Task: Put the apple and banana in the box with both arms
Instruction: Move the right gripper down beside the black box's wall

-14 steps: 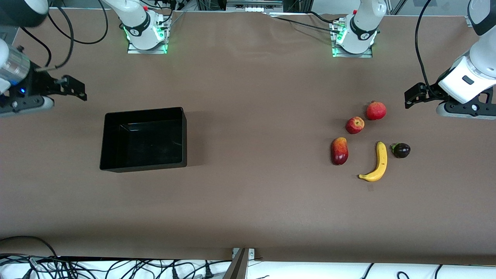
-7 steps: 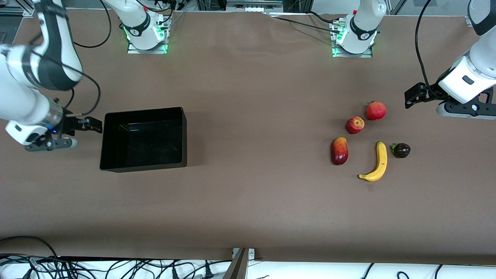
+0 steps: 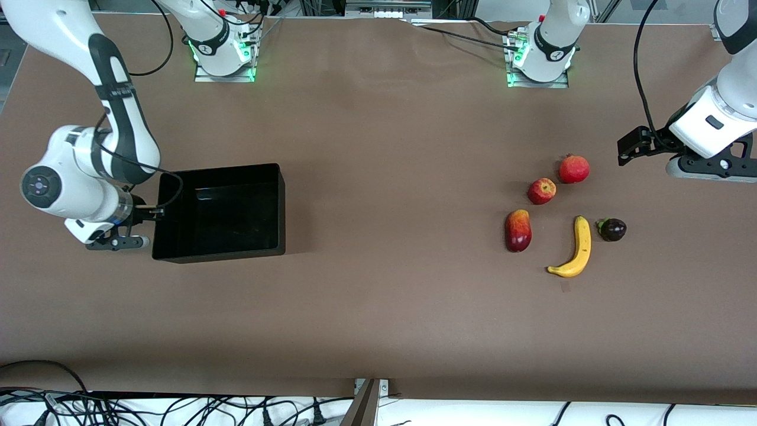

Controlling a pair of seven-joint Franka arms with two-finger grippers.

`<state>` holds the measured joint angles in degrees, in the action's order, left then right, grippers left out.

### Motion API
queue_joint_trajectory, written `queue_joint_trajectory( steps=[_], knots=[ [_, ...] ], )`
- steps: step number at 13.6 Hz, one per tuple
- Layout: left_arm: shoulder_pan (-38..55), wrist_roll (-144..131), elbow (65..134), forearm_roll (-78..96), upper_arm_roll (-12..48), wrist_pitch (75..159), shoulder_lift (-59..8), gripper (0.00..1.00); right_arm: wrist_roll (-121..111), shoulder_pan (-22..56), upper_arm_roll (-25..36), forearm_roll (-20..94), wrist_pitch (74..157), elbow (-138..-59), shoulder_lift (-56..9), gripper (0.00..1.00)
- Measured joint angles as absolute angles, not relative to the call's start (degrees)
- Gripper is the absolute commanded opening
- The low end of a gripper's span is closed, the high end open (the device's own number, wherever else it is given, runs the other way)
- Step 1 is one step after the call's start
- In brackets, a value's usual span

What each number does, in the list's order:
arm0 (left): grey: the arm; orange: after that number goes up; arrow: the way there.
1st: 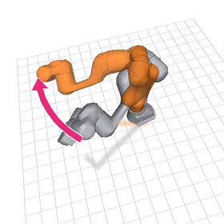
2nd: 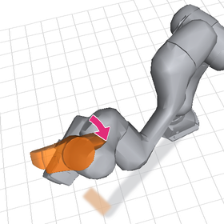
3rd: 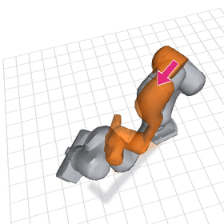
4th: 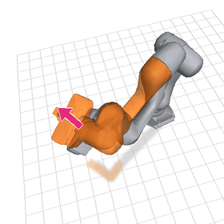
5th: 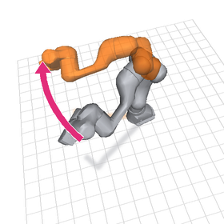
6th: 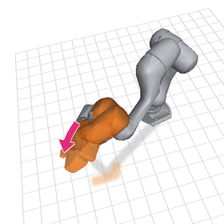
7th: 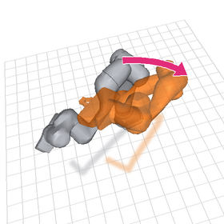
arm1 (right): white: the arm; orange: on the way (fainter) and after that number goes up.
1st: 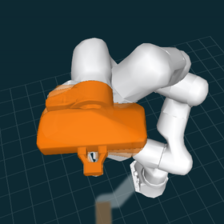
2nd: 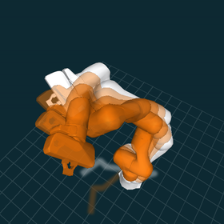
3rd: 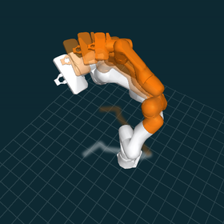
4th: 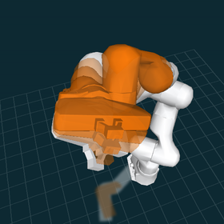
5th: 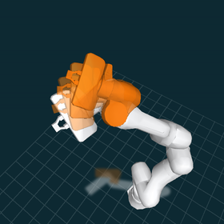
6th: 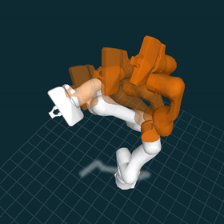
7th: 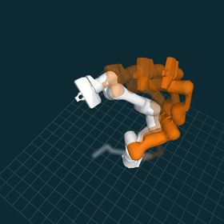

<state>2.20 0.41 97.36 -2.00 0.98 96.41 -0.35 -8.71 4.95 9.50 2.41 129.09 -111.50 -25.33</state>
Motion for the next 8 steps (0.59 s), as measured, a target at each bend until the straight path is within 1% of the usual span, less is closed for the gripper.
queue_joint_trajectory(
  steps=[1,2,3,4,5,8],
  knots=[
    [2.2,0.4,97.4,-2.0,1.0,96.4,-0.3,1.0,-8.7,4.9,9.5,2.4,130.0,-112.9,-25.5,0.76],
    [2.2,0.4,97.4,-2.0,1.0,96.4,-0.3,1.0,-8.7,4.9,9.5,2.4,130.3,-114.0,-25.5,0.63],
    [2.2,0.4,97.4,-2.0,1.0,96.4,-0.3,1.0,-8.7,4.8,9.5,2.4,130.3,-114.7,-25.4,0.44],
    [2.2,0.4,97.4,-2.0,1.0,96.4,-0.3,1.0,-8.7,4.8,9.5,2.4,130.3,-115.1,-25.4,0.19],
    [2.2,0.4,97.4,-2.0,1.0,96.4,-0.3,1.0,-8.8,4.6,9.5,2.4,130.2,-115.3,-25.3,0.0],
    [2.2,0.4,97.4,-2.0,1.0,96.4,-0.3,1.0,-8.9,4.4,9.5,2.7,129.6,-115.5,-25.2,0.0]
  ],
)
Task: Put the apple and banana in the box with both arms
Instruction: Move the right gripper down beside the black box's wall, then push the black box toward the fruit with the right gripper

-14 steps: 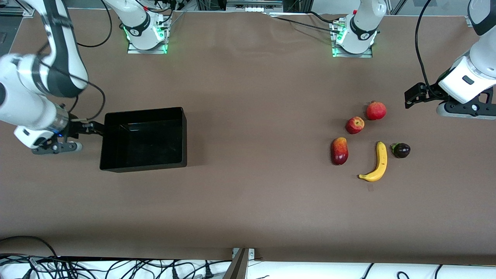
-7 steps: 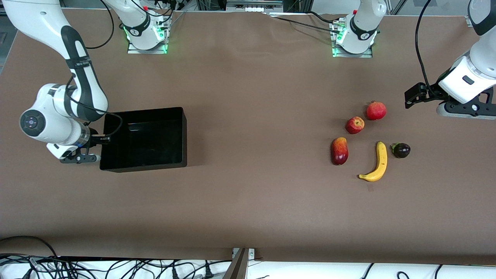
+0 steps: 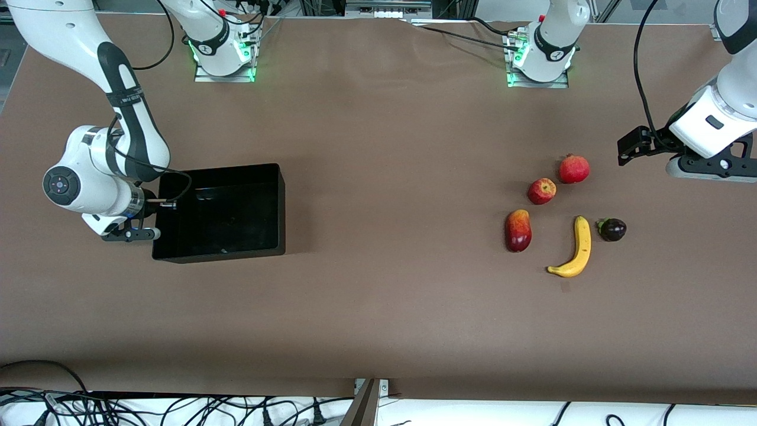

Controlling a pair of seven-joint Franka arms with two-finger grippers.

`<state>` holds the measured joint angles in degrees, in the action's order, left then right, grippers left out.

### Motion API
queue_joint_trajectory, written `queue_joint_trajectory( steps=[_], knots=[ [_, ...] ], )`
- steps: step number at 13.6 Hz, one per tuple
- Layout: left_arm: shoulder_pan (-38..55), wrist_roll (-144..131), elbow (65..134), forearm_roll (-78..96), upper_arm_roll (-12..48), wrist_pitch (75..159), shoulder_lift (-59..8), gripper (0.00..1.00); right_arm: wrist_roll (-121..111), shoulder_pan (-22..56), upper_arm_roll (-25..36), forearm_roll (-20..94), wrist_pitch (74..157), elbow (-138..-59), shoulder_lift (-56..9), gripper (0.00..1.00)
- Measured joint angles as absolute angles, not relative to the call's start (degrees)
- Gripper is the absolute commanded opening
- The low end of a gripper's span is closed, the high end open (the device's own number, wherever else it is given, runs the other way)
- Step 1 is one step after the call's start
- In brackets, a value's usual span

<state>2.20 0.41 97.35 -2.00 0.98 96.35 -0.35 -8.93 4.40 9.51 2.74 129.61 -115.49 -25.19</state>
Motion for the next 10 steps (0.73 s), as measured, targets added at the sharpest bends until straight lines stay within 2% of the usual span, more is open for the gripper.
queue_joint_trajectory(
  steps=[4,7,10],
  knots=[
    [2.2,0.4,97.4,-2.0,1.0,96.3,-0.3,1.0,-10.1,4.4,8.6,3.1,128.4,-114.4,-24.5,0.0],
    [2.2,0.4,97.4,-2.0,1.0,96.3,-0.4,1.0,-9.9,5.7,4.9,3.1,126.3,-108.7,-24.2,0.0],
    [2.2,0.4,97.3,-2.0,1.0,96.3,-0.4,1.0,-5.1,12.6,3.7,3.1,122.0,-101.2,-24.6,0.0]
  ],
)
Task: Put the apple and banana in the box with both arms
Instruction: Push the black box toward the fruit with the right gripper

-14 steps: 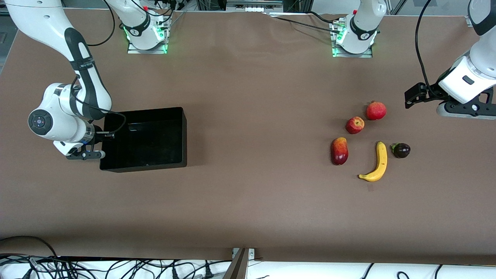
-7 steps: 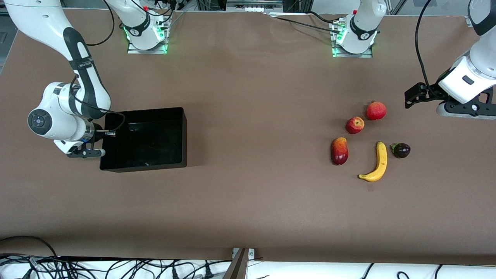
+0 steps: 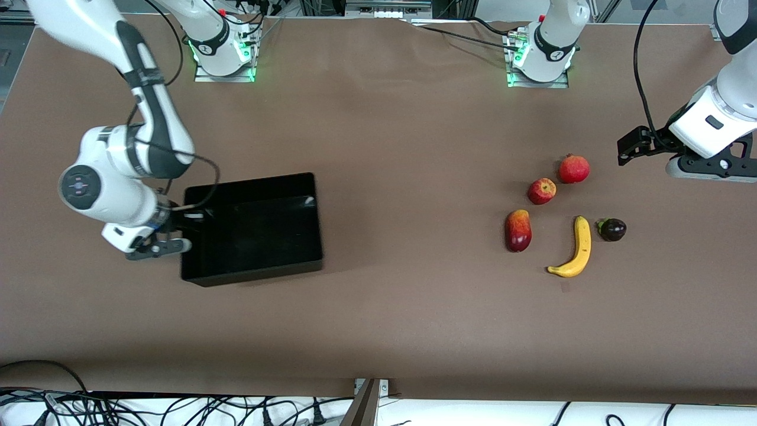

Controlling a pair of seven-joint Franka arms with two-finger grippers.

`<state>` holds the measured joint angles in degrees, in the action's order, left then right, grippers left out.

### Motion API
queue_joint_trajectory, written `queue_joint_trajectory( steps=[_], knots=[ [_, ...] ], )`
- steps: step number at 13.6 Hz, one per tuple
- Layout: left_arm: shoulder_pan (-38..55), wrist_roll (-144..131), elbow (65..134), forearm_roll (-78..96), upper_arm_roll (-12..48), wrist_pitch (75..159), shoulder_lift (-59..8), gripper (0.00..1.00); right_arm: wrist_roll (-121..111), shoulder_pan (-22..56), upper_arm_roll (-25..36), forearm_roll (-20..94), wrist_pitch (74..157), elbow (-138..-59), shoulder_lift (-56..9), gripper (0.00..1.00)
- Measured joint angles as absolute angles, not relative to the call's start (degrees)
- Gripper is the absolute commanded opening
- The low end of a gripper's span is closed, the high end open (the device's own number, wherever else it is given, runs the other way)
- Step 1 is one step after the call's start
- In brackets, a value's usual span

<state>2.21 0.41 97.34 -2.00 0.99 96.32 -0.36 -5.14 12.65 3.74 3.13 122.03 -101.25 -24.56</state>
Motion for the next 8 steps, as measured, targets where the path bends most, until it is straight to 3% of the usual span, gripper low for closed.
queue_joint_trajectory(
  steps=[3,8],
  knots=[
    [2.2,0.4,97.3,-2.0,1.0,96.3,-0.4,1.0,4.6,20.6,3.3,5.3,117.9,-94.5,-28.0,0.0],
    [2.2,0.4,97.3,-2.0,1.0,96.3,-0.4,1.0,26.1,34.8,2.5,13.0,118.3,-81.8,-39.1,0.0]
  ],
)
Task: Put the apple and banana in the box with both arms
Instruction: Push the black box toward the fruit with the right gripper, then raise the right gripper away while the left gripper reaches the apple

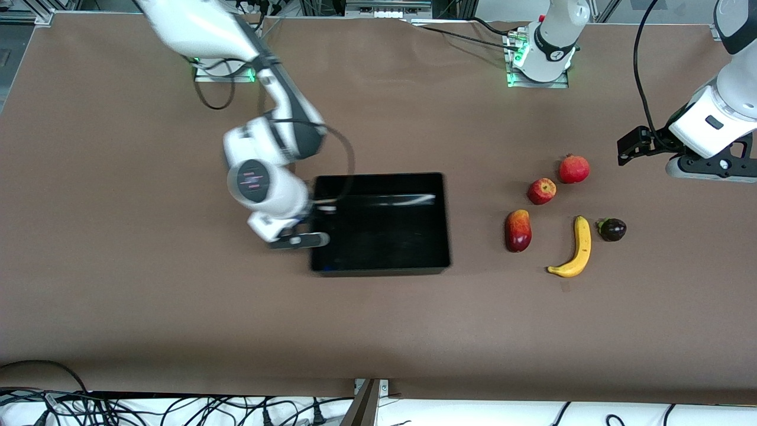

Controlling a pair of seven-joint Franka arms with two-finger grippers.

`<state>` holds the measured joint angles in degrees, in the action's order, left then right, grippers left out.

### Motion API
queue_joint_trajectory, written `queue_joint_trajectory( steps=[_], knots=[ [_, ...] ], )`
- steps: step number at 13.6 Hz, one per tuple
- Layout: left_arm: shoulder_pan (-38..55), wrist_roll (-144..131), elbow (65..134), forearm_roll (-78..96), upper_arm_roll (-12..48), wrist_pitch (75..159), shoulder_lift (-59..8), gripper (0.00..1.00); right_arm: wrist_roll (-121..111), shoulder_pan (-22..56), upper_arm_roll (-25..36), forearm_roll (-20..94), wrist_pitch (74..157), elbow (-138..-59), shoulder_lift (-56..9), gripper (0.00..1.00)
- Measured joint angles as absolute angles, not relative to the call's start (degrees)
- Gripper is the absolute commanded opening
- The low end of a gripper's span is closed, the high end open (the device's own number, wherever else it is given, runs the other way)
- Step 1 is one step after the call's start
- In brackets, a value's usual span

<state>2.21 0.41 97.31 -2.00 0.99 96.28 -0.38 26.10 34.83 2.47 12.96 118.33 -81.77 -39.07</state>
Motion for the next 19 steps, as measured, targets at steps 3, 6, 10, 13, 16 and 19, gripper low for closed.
queue_joint_trajectory(
  steps=[3,6,10,13,16,19],
  knots=[
    [2.2,0.4,97.3,-2.0,1.0,96.3,-0.4,1.0,35.1,40.6,2.4,13.1,121.3,-75.7,-45.1,0.0],
    [2.2,0.4,97.3,-2.0,1.0,96.3,-0.4,1.0,38.7,43.7,2.5,13.1,124.7,-74.4,-48.6,0.0],
    [2.2,0.4,97.3,-2.0,1.0,96.3,-0.4,1.0,39.3,44.4,2.5,13.1,125.7,-74.1,-49.7,0.0],
    [2.2,0.4,97.3,-2.0,1.0,96.2,-0.4,1.0,39.3,44.6,2.5,13.1,126.1,-74.0,-49.8,0.25],
    [2.2,0.4,97.3,-2.0,1.0,96.2,-0.4,1.0,39.3,44.8,2.6,13.1,127.5,-74.0,-49.9,1.0],
    [2.2,0.4,97.3,-2.0,1.0,96.1,-0.4,1.0,39.2,44.8,3.0,13.1,127.5,-72.7,-49.8,1.0]
  ],
)
